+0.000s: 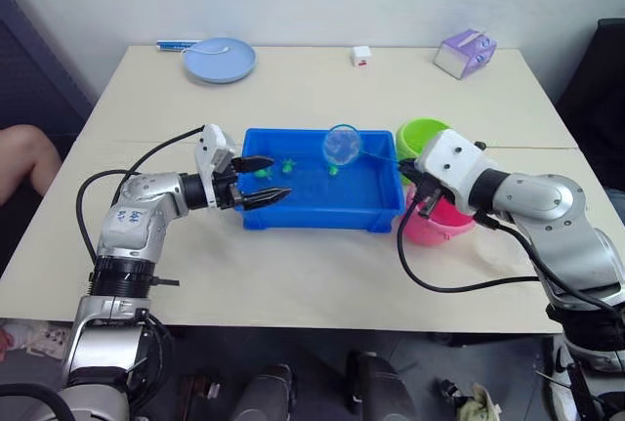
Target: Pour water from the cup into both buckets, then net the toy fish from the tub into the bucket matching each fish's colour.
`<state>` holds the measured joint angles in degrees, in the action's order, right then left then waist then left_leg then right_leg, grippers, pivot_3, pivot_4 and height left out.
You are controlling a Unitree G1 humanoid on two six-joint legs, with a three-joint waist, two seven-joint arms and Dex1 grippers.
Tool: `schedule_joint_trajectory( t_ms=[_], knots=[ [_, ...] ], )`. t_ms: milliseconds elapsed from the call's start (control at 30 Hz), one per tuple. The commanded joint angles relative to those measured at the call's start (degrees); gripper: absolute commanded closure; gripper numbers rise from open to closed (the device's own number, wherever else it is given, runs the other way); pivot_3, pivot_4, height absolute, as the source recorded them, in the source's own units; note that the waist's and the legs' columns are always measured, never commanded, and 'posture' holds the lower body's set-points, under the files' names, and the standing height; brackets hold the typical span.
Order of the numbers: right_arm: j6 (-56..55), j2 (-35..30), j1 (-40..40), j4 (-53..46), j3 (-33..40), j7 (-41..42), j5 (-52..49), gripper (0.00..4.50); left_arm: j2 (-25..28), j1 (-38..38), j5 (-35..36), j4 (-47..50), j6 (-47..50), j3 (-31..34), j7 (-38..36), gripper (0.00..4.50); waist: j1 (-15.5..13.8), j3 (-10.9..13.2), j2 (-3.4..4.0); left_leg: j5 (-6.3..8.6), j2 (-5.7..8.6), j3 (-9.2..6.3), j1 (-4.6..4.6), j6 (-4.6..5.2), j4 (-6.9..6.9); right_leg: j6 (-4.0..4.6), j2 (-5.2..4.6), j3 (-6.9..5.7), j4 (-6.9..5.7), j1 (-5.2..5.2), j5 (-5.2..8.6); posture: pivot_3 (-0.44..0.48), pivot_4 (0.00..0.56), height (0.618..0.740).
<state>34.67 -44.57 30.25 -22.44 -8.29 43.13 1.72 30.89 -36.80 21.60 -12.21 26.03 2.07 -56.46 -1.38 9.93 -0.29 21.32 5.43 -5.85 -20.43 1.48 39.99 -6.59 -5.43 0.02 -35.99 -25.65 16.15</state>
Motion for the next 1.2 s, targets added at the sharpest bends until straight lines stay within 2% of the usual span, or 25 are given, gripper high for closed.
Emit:
schedule_joint_trajectory(
  t_ms=[33,367,600,800,933,1067,1200],
  knots=[
    [-7.8,-3.1,2.8,5.5,-3.7,-1.7,8.0,3.74,1.0,1.7,1.2,4.5,0.9,2.1,1.5,0.0,0.1,0.0,0.0,0.0,0.01,0.01,0.0,0.0,0.0,0.0,0.0,0.01,-0.01,0.0,0.0,0.0,0.15,0.74],
    [-28.2,-3.8,10.3,21.7,-13.9,-4.2,24.4,3.74,1.8,4.7,2.7,9.3,3.7,3.5,4.0,0.0,1.2,0.0,0.0,0.0,-0.05,0.07,0.01,-0.01,-0.06,0.0,0.03,0.0,-0.01,-0.09,0.0,0.0,0.15,0.74],
    [-32.3,-1.8,8.4,21.4,-13.7,-1.5,25.5,3.74,2.2,4.7,3.2,10.0,4.3,3.8,4.7,0.0,1.5,0.0,0.0,0.0,-0.06,0.07,0.01,-0.01,-0.06,0.0,0.04,-0.12,-0.01,-0.09,0.0,0.0,0.15,0.74],
    [-20.6,3.2,2.2,13.2,-7.4,3.7,15.9,3.74,2.1,4.8,3.2,9.8,4.0,3.3,4.6,0.0,1.5,0.0,0.0,0.0,-0.07,0.04,0.01,-0.01,-0.04,0.0,0.05,-0.16,-0.02,-0.04,0.0,0.0,0.15,0.74],
    [-4.7,7.9,-0.6,6.2,-2.7,6.6,7.8,3.74,1.9,3.8,2.8,8.2,3.2,2.7,4.1,0.0,1.4,0.0,0.0,0.0,-0.08,-0.01,0.01,-0.01,-0.04,0.0,0.04,-0.08,-0.03,-0.01,0.0,0.0,0.15,0.74],
    [8.0,9.7,-1.9,1.5,0.8,7.9,1.3,3.74,1.6,2.9,2.9,7.3,3.0,2.1,3.5,0.0,1.3,0.0,0.0,0.0,-0.07,-0.03,0.0,-0.01,-0.04,0.0,0.04,-0.04,-0.05,-0.01,0.0,0.0,0.15,0.74],
    [19.4,12.3,-2.3,-2.0,6.2,6.8,-6.1,3.74,1.2,1.6,2.8,5.5,2.4,1.5,2.6,0.0,1.3,0.0,0.0,0.0,-0.05,-0.04,0.0,-0.01,-0.04,0.0,0.02,-0.03,-0.05,-0.01,0.0,0.0,0.15,0.74]
  ],
)
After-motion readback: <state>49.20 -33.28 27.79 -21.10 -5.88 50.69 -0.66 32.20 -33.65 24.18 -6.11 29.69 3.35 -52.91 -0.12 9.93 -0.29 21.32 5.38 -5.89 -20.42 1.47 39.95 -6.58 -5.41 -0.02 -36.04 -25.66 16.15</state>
